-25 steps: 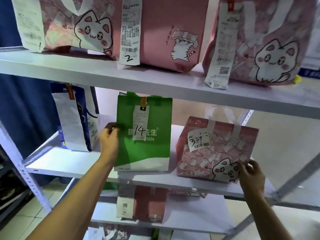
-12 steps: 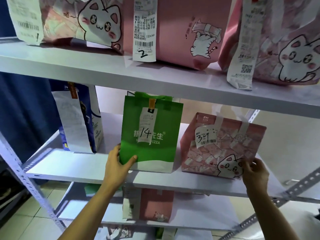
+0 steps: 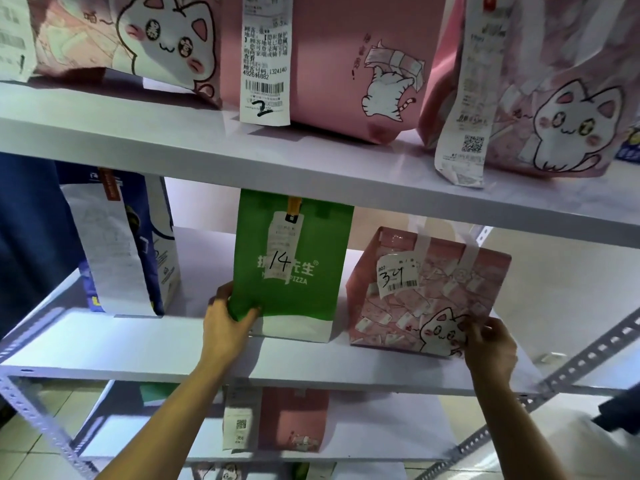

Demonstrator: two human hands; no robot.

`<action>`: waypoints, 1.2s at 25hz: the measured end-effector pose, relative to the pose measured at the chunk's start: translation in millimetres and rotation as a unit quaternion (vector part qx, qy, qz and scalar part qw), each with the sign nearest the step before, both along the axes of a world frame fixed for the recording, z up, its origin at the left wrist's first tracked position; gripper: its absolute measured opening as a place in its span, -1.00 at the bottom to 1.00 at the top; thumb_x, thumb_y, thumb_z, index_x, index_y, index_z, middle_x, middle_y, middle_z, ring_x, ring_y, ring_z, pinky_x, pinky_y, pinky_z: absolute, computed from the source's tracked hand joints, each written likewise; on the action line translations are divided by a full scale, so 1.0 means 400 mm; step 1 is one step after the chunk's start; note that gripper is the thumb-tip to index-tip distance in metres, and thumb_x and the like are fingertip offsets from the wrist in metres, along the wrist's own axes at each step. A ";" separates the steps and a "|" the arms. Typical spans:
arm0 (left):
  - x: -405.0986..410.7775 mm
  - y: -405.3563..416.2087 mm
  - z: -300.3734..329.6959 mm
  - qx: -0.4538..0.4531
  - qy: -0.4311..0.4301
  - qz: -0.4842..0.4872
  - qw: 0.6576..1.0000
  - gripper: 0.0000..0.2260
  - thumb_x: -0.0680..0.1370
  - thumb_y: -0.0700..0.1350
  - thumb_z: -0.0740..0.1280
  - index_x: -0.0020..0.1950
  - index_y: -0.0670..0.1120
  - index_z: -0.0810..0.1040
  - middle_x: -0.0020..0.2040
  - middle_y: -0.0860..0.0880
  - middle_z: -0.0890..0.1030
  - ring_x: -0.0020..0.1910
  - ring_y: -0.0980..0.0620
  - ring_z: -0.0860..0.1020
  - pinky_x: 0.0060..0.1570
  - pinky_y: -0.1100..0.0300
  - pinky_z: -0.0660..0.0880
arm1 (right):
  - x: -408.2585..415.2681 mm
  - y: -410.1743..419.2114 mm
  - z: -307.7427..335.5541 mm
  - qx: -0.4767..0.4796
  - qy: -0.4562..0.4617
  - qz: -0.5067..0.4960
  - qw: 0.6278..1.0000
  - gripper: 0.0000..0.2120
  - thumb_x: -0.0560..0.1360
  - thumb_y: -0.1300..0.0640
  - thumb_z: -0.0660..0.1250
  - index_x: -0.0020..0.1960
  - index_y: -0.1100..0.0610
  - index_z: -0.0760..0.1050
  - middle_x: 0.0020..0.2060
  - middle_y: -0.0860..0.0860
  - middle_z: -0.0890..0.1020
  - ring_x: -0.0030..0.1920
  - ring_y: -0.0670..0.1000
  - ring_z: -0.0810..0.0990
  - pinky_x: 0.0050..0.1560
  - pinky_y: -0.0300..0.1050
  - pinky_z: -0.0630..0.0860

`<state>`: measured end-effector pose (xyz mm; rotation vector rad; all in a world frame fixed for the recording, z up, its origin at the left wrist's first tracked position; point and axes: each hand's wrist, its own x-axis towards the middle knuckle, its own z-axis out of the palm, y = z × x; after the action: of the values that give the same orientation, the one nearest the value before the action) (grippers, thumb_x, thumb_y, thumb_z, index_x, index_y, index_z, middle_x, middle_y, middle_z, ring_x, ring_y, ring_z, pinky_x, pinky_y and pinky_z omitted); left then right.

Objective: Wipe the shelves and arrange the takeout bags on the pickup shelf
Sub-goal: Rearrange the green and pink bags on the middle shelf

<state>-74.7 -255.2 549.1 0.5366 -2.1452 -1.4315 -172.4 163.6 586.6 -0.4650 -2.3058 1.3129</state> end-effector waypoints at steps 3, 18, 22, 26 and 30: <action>-0.016 0.012 0.011 -0.009 -0.001 -0.018 1.000 -0.48 0.48 -0.15 0.51 0.40 -0.07 0.42 0.18 -0.14 0.59 0.10 -0.14 0.57 0.04 0.03 0.57 | -0.018 0.015 0.006 -0.037 -0.004 -0.006 0.999 -0.76 0.61 -0.08 0.29 0.14 0.04 0.58 0.00 0.13 0.72 -0.08 0.16 0.66 0.07 0.16 0.61; 0.077 0.081 0.028 -0.023 -0.027 0.049 0.998 -0.43 0.55 -0.09 0.44 0.51 -0.01 0.29 0.44 -0.08 0.42 0.36 -0.09 0.44 0.32 -0.12 0.47 | -0.018 0.085 0.022 -0.070 0.028 0.024 0.997 -0.56 0.57 -0.08 0.39 0.36 0.09 0.42 0.19 0.12 0.64 0.12 0.09 0.62 0.17 0.14 0.58; 0.168 0.140 0.031 -0.054 -0.057 0.059 0.995 -0.60 0.60 -0.08 0.37 0.43 -0.01 0.41 0.37 -0.05 0.46 0.32 -0.03 0.44 0.32 0.02 0.42 | 0.057 0.047 -0.015 -0.040 0.074 0.060 0.995 -0.67 0.59 0.01 0.39 0.29 0.10 0.46 0.18 0.12 0.63 0.15 0.15 0.62 0.08 -0.04 0.51; 0.263 0.199 0.037 -0.149 -0.071 0.016 0.986 -0.75 0.62 -0.12 0.32 0.29 -0.05 0.56 0.27 -0.06 0.58 0.16 0.09 0.50 0.16 0.27 0.40 | 0.132 -0.035 -0.062 -0.003 0.079 0.180 0.980 -0.75 0.59 0.15 0.37 0.25 0.09 0.50 0.15 0.13 0.62 0.12 0.12 0.60 0.08 -0.01 0.53; 0.348 0.234 0.041 -0.183 -0.092 -0.010 0.979 -0.77 0.62 -0.10 0.33 0.28 0.00 0.57 0.22 0.06 0.57 0.20 0.02 0.52 0.19 0.09 0.48 | 0.192 -0.117 -0.096 0.018 0.088 0.254 0.963 -0.78 0.59 0.17 0.36 0.23 0.12 0.52 0.12 0.08 0.62 0.13 0.08 0.59 0.12 0.08 0.56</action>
<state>64.6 -161.5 565.7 0.5250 -2.4906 -0.9901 -95.5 116.8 548.0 0.2726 -2.3748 1.4605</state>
